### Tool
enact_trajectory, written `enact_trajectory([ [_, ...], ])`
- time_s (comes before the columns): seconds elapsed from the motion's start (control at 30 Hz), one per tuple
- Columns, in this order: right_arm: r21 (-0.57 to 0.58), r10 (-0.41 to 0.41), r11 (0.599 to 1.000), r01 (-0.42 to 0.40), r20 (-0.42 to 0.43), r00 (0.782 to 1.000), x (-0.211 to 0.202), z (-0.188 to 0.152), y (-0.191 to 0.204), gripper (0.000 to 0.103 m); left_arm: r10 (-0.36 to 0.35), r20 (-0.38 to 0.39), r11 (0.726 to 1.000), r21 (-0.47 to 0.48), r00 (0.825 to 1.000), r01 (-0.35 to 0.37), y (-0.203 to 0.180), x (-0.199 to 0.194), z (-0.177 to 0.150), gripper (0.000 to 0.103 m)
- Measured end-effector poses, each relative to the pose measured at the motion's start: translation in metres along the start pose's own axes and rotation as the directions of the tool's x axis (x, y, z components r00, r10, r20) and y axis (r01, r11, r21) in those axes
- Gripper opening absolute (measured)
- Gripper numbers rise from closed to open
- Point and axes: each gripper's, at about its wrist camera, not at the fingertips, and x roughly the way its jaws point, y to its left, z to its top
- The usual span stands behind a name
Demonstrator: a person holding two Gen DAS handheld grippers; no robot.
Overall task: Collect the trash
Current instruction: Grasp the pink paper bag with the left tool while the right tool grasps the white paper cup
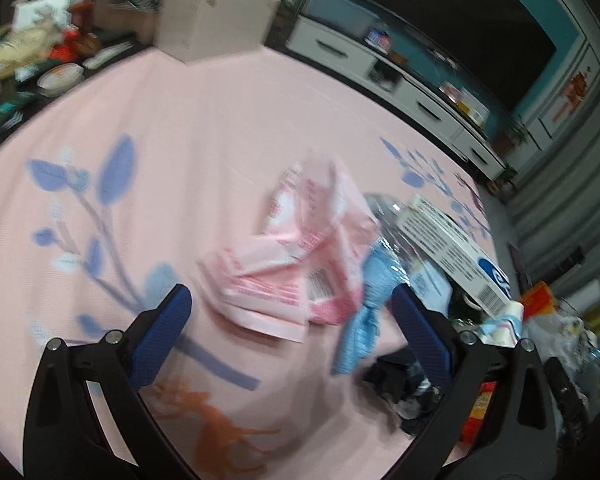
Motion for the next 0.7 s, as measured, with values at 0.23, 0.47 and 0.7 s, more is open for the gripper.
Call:
enact_trajectory([
  [0.23, 0.015, 0.001, 1.000, -0.001, -0.013, 1.000, 0.003, 0.000, -0.005, 0.099, -0.018, -0.055, 0.997, -0.076, 0.998, 0.014, 0.006, 0.020, 0.003, 0.098],
  [0.47, 0.011, 0.013, 1.000, -0.013, -0.028, 1.000, 0.007, -0.001, -0.002, 0.099, -0.004, -0.042, 0.996, -0.084, 0.999, 0.001, 0.010, 0.021, 0.000, 0.049],
  [0.7, 0.014, 0.028, 1.000, -0.028, -0.031, 0.999, 0.005, 0.000, -0.002, 0.099, -0.050, -0.008, 0.994, -0.102, 0.999, 0.049, 0.011, 0.011, -0.001, 0.013],
])
